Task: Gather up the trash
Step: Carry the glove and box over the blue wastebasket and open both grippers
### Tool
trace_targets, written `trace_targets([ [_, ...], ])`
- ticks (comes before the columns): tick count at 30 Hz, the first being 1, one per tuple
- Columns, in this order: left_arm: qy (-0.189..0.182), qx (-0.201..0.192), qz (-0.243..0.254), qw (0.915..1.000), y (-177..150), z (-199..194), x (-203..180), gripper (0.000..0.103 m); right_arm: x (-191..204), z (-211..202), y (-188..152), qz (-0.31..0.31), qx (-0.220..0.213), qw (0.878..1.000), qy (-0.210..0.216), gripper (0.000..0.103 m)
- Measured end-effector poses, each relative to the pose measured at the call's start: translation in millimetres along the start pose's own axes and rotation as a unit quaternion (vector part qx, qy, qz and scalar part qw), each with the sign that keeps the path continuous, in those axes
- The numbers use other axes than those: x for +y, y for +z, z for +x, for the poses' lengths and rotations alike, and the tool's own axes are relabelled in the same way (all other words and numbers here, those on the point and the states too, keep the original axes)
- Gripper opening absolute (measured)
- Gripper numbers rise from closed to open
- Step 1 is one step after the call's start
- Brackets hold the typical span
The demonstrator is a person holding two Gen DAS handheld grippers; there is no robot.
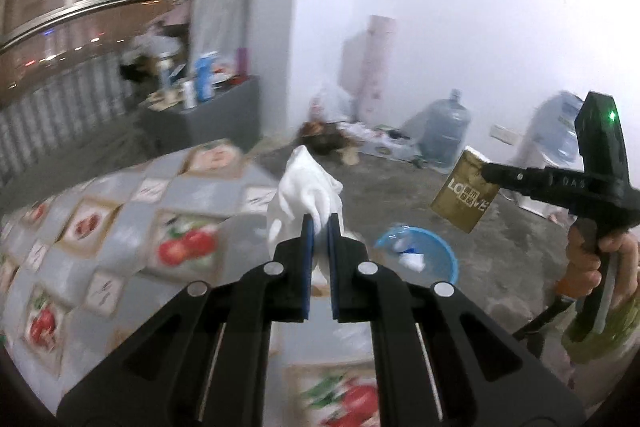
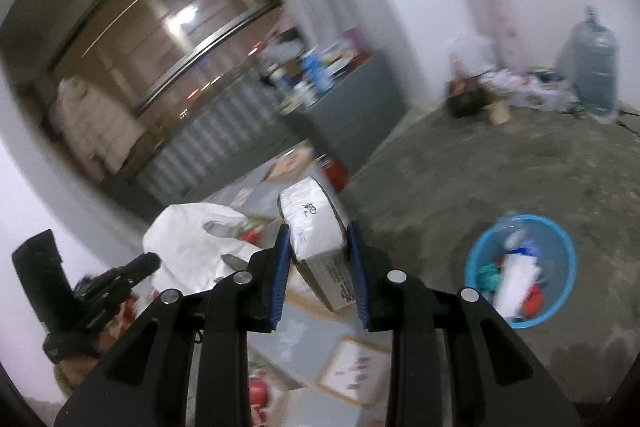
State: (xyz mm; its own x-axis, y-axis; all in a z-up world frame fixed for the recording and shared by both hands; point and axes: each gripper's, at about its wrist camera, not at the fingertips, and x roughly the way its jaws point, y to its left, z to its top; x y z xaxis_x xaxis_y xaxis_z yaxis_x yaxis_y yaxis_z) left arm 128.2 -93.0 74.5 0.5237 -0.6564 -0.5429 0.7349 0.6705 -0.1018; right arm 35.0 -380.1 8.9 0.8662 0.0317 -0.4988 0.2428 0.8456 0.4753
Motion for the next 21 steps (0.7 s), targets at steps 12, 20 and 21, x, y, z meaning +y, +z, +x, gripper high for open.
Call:
trace_targets([
  [12,-0.096,0.125,0.075,0.9848,28,179,-120,0.005,-136,14,-14,0.092,0.002,0.985,-0.148,0.028],
  [20,-0.119,0.22,0.101,0.963,9,305,-172,0.005,-236,66,-28,0.16,0.05,0.969,-0.183,0.029],
  [21,-0.12,0.229,0.101,0.9607,5,318,-176,0.006,-246,73,-29,0.167,0.054,0.967,-0.187,0.03],
])
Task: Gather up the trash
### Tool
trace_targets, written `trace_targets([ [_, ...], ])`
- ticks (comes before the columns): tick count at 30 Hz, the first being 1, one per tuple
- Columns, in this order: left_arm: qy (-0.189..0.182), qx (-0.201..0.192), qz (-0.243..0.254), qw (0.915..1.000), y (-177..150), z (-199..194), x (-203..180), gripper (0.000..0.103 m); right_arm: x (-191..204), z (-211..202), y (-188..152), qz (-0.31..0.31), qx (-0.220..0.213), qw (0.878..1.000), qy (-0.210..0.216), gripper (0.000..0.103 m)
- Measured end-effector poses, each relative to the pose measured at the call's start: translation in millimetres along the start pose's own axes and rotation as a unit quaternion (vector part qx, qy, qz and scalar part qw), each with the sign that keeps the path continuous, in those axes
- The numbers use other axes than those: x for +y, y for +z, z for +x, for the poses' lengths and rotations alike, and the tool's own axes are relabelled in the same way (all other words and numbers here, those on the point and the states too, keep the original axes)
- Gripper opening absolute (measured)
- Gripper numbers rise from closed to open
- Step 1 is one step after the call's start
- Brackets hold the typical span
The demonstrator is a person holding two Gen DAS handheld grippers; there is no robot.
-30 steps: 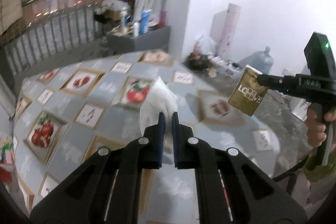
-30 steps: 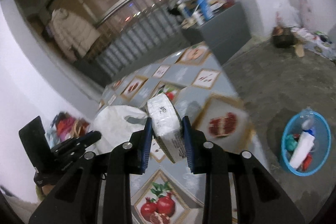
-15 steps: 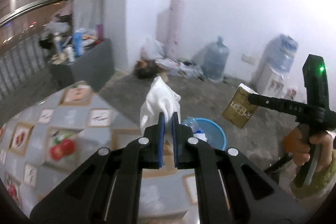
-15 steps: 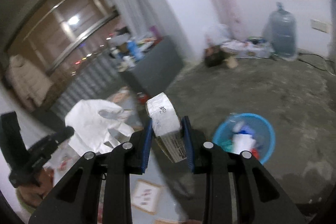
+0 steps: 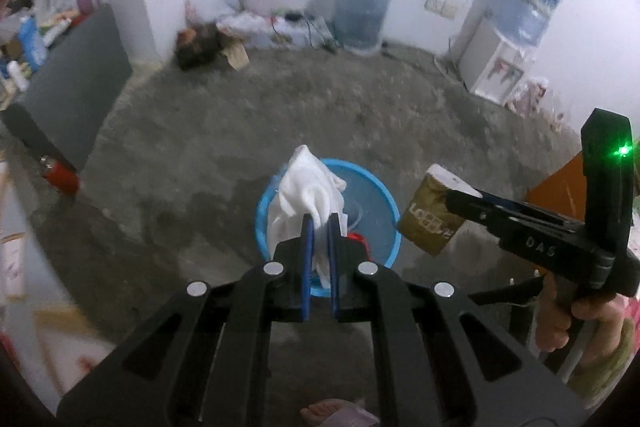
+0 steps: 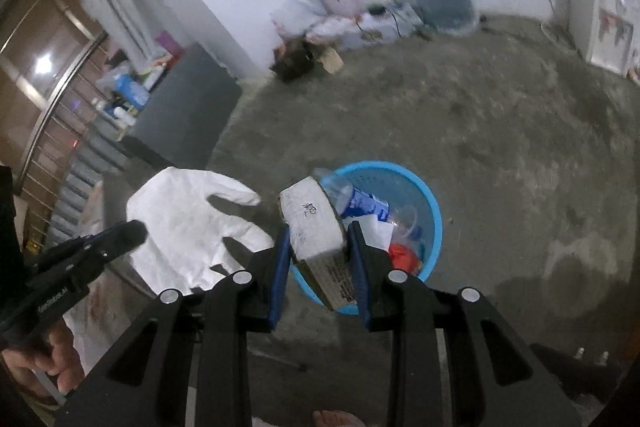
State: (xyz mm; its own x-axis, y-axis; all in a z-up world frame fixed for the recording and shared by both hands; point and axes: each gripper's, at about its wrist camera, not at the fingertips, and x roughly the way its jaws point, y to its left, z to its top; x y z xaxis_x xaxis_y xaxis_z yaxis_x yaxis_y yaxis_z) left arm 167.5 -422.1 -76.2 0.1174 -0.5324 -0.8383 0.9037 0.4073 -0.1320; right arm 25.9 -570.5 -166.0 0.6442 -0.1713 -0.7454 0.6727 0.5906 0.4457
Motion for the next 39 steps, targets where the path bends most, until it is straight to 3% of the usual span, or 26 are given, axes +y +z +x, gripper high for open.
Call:
trace_targets([
  [2,-0.002,0.017,-0.004,0.9998,6,30,0,0.006,-13,27,5,0.011,0.012,1.0,-0.002,0.03],
  [4,0.0,0.041,-0.005,0.9992,11,56,1,0.014,-25,49,4,0.022,0.021,1.0,-0.006,0.032],
  [5,-0.009,0.065,-0.013,0.9977,13,71,2,0.023,-30,61,5,0.027,0.027,0.999,-0.003,0.035],
  [6,-0.022,0.083,-0.023,0.996,15,84,3,0.041,-38,80,5,0.038,0.037,0.999,0.0,0.051],
  [7,-0.023,0.086,-0.031,0.9955,17,91,3,0.049,-40,87,2,0.042,0.042,0.998,-0.007,0.06],
  [9,-0.004,0.079,-0.04,0.9961,19,97,3,0.067,-47,109,-2,0.044,0.059,0.997,-0.025,0.06],
  [12,0.013,0.057,-0.039,0.9976,24,92,-2,0.075,-49,113,-7,0.045,0.059,0.996,-0.041,0.062],
  [16,0.011,0.032,-0.022,0.9992,21,70,-7,0.078,-45,84,-11,0.048,0.023,0.998,-0.041,0.071],
  [21,0.018,-0.024,-0.008,0.9995,7,4,-10,0.083,-12,25,-17,0.003,-0.044,0.998,-0.05,0.08],
  [25,0.028,-0.087,-0.004,0.9958,-17,-64,-8,0.085,36,-34,-31,-0.067,-0.114,0.99,-0.041,0.088],
  [29,0.065,-0.156,-0.02,0.9854,-58,-146,2,0.092,93,-91,-54,-0.143,-0.176,0.974,-0.024,0.097],
  [32,0.11,-0.189,-0.059,0.9741,-93,-202,9,0.094,134,-130,-80,-0.197,-0.23,0.953,-0.009,0.097],
  [35,0.169,-0.214,-0.109,0.9559,-133,-248,16,0.094,172,-165,-110,-0.254,-0.259,0.931,0.026,0.097],
  [39,0.269,-0.227,-0.143,0.925,-186,-295,15,0.094,212,-190,-145,-0.324,-0.231,0.915,0.065,0.097],
])
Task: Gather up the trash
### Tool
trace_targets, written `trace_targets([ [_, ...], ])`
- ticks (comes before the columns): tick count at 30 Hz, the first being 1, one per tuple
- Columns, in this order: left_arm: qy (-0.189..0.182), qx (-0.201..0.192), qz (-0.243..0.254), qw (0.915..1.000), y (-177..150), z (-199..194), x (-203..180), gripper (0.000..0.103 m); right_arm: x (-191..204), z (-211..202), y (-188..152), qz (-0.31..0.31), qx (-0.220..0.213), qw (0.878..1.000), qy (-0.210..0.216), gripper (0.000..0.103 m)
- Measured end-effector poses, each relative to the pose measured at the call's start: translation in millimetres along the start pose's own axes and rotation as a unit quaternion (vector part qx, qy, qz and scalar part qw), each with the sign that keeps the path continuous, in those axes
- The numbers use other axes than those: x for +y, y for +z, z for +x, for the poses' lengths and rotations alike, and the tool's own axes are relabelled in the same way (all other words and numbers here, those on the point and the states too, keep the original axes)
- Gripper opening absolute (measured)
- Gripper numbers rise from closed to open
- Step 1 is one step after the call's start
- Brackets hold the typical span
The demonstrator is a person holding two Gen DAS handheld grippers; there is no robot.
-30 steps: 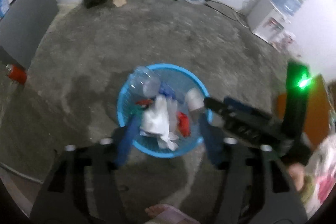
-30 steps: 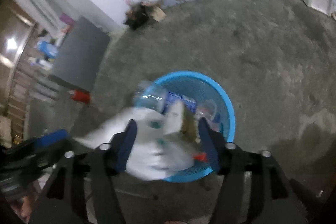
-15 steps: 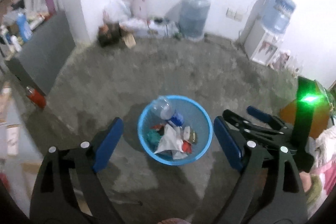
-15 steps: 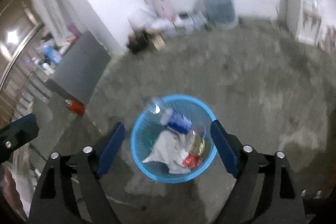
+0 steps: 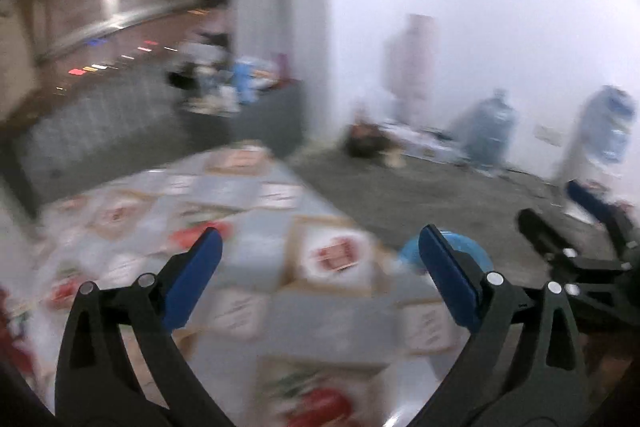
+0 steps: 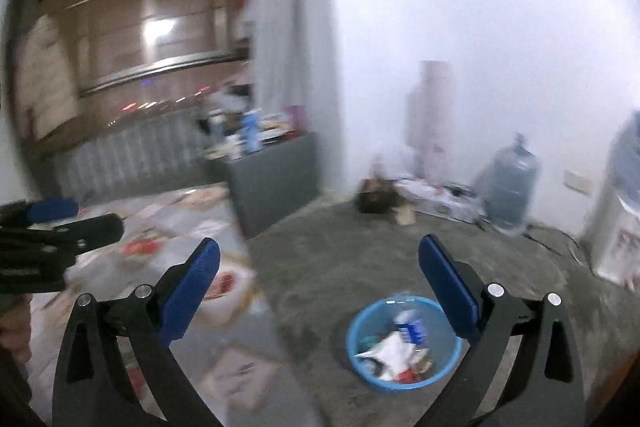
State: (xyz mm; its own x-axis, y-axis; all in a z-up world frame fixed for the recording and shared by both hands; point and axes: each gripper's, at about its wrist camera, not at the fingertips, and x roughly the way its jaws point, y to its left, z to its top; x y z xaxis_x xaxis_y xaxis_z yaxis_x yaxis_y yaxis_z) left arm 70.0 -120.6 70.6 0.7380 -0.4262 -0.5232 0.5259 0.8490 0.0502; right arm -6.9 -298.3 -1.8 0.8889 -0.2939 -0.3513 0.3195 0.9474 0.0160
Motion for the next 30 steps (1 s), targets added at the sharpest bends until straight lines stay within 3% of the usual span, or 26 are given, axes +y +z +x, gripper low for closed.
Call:
trace_targets([
  [3,0.069,0.002,-0.03,0.9972,-20,-35,30,0.094,32,-11,-2,-0.049,0.021,0.998,0.019,0.097],
  [9,0.147,0.044,-0.112,0.9819,-79,-84,76,0.094,95,-32,-28,-0.09,0.118,0.985,0.085,0.097],
  [13,0.167,0.092,-0.164,0.9679,-121,-94,93,0.094,115,-40,-57,-0.12,0.176,0.971,0.11,0.097],
  [16,0.175,0.138,-0.214,0.951,-155,-94,103,0.094,126,-47,-76,-0.149,0.197,0.963,0.113,0.097],
  [19,0.174,0.168,-0.225,0.9437,-168,-90,107,0.094,129,-51,-88,-0.168,0.212,0.957,0.103,0.097],
  [23,0.183,0.162,-0.237,0.9405,-172,-98,111,0.094,130,-49,-95,-0.171,0.232,0.954,0.086,0.097],
  [30,0.179,0.167,-0.22,0.9444,-168,-90,106,0.094,119,-40,-99,-0.148,0.245,0.957,0.053,0.097],
])
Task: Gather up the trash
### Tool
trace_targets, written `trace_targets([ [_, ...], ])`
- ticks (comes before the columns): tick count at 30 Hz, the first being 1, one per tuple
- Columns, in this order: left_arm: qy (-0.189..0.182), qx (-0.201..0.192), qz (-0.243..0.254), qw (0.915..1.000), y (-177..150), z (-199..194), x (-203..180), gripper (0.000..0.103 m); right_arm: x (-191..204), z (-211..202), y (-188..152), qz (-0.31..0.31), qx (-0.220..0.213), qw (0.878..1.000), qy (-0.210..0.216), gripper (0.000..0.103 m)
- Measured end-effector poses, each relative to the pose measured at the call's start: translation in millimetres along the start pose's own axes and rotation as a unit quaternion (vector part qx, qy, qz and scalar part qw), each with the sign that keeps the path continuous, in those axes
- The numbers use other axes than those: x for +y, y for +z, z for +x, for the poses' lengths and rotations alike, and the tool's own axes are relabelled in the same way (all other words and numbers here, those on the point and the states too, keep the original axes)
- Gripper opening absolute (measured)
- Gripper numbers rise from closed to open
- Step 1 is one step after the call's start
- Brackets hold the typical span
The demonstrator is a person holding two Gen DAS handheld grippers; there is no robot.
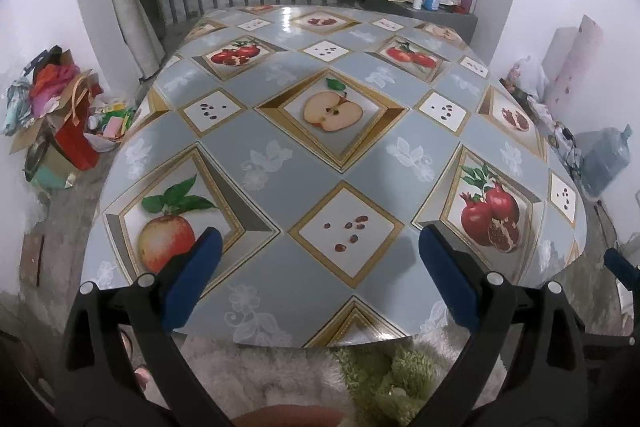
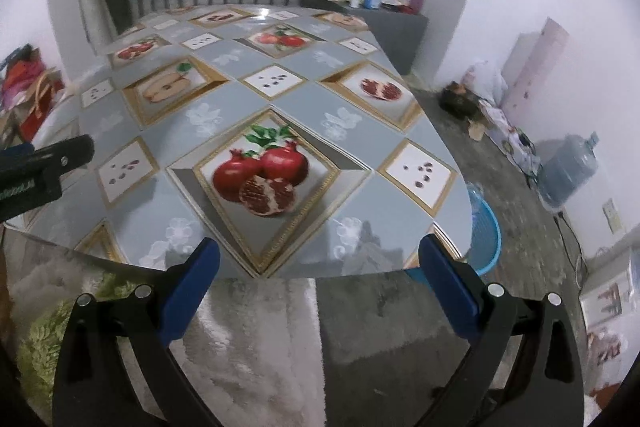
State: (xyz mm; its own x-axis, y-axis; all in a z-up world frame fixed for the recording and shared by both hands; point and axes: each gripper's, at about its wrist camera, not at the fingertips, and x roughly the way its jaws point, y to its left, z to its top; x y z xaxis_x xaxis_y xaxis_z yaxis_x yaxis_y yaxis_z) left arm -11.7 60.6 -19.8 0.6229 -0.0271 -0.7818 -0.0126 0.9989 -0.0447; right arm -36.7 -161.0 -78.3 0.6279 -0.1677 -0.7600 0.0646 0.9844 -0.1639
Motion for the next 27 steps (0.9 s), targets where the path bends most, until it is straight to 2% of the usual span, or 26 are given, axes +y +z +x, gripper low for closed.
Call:
trace_targets([
  [8,0.002,0.005,0.009,0.9999,1,3,-5,0.094,-14,1,-2,0.021,0.007,1.0,-0.018,0.097],
  [27,-0.003,0.01,0.05,0.9987,-2,4,-22,0.094,-22,2,-3,0.032,0.007,0.999,-0.024,0.097],
])
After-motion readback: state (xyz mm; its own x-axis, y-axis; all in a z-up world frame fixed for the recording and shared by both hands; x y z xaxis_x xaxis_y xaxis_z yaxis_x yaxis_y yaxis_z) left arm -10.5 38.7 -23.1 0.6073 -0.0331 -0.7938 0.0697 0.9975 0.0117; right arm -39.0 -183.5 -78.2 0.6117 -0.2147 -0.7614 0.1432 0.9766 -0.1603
